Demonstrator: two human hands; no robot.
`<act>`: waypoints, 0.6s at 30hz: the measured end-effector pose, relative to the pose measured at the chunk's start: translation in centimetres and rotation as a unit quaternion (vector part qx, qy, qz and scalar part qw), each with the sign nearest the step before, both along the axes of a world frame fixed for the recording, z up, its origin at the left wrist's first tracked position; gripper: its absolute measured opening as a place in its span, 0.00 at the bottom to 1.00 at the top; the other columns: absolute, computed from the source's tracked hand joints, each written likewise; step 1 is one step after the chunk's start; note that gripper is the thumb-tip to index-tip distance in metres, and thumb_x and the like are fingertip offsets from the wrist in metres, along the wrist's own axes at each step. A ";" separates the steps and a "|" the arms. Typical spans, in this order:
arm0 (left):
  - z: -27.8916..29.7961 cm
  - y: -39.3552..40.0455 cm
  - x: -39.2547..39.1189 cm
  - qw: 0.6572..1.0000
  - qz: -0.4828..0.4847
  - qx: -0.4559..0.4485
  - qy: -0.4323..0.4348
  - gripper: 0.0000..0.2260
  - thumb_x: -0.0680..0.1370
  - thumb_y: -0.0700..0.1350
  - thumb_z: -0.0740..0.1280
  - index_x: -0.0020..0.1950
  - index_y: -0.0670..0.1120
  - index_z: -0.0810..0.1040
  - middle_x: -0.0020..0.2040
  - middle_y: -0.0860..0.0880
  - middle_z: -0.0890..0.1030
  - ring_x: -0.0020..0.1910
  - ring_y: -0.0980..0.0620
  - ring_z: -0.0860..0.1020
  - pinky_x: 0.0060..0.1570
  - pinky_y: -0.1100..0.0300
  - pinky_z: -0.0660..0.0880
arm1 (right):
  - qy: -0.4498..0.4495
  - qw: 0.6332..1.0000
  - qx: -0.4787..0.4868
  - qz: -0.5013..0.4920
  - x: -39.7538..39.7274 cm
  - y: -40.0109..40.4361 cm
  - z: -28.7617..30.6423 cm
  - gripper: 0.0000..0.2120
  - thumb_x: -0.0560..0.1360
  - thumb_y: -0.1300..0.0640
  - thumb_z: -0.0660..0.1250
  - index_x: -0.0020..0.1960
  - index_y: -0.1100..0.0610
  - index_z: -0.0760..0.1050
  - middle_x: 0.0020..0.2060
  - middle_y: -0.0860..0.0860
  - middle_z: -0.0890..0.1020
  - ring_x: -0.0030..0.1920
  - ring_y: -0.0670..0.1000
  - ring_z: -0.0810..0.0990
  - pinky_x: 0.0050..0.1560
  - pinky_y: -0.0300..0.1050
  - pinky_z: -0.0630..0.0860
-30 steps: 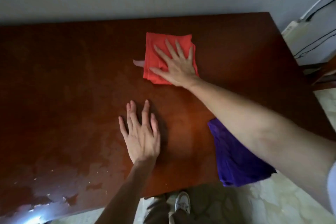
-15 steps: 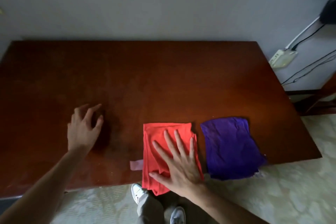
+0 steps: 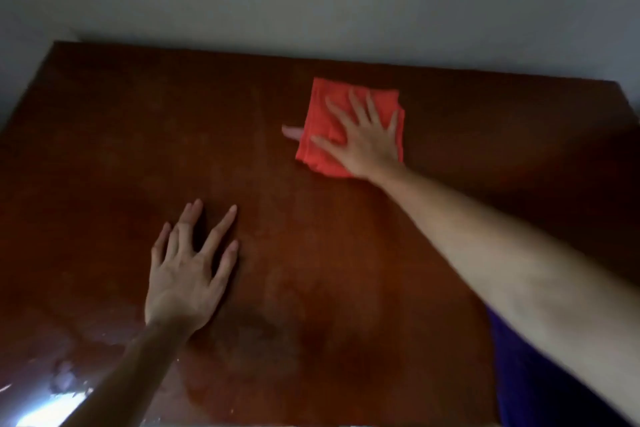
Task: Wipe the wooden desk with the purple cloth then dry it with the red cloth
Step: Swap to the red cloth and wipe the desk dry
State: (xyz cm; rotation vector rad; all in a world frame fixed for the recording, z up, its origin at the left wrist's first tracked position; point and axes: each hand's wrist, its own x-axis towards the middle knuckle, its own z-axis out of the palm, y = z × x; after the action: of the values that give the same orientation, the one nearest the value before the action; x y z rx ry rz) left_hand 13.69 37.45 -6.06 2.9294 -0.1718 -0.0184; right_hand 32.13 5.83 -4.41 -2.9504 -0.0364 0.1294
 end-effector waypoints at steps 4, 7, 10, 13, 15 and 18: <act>-0.3 0.2 0.3 1.000 -0.012 -0.003 0.000 0.25 0.85 0.61 0.48 0.83 0.64 0.53 0.84 0.44 0.55 0.84 0.51 0.49 0.81 0.49 0.46 | -0.014 1.000 -0.001 0.001 9.2 0.3 0.2 0.40 0.76 0.21 0.54 0.84 0.34 0.51 0.86 0.48 0.51 0.85 0.56 0.47 0.78 0.78 0.43; -0.3 0.2 0.1 1.000 -0.019 -0.004 -0.004 0.25 0.85 0.61 0.48 0.83 0.63 0.53 0.84 0.44 0.54 0.84 0.51 0.48 0.81 0.50 0.44 | -0.006 1.000 -0.009 0.009 11.1 0.4 0.4 0.40 0.76 0.21 0.51 0.84 0.34 0.49 0.86 0.48 0.51 0.85 0.56 0.47 0.78 0.77 0.42; -0.1 0.1 0.1 1.000 -0.023 -0.005 -0.004 0.25 0.85 0.61 0.48 0.83 0.63 0.52 0.84 0.43 0.55 0.84 0.50 0.49 0.82 0.50 0.45 | -0.007 1.000 -0.014 0.006 9.9 0.6 0.6 0.41 0.76 0.21 0.50 0.84 0.35 0.48 0.86 0.49 0.49 0.85 0.58 0.45 0.77 0.78 0.41; 0.0 0.2 0.1 1.000 -0.017 -0.004 -0.004 0.25 0.85 0.61 0.47 0.83 0.64 0.53 0.84 0.43 0.55 0.84 0.50 0.50 0.82 0.50 0.45 | -0.001 1.000 0.001 -0.003 6.1 2.1 0.7 0.41 0.77 0.22 0.52 0.85 0.37 0.49 0.86 0.51 0.48 0.85 0.60 0.44 0.76 0.79 0.40; 0.0 0.1 0.1 1.000 -0.016 -0.008 -0.006 0.24 0.85 0.61 0.47 0.83 0.64 0.54 0.83 0.43 0.56 0.84 0.49 0.51 0.82 0.49 0.46 | 0.003 1.000 -0.006 0.017 1.4 3.3 0.4 0.41 0.76 0.22 0.51 0.85 0.37 0.50 0.86 0.51 0.49 0.85 0.61 0.44 0.76 0.80 0.41; 0.0 0.1 0.1 1.000 -0.011 -0.015 -0.014 0.24 0.84 0.61 0.48 0.82 0.64 0.56 0.83 0.43 0.58 0.84 0.48 0.53 0.81 0.49 0.47 | -0.023 0.998 -0.008 0.054 -9.4 5.2 0.0 0.43 0.74 0.20 0.45 0.85 0.38 0.51 0.86 0.52 0.50 0.85 0.61 0.46 0.76 0.80 0.46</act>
State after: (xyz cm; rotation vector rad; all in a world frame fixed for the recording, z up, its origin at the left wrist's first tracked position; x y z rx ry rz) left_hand 13.76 37.58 -6.03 2.8992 -0.2079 0.0219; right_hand 22.75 10.99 -4.40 -2.9678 -0.2016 0.0778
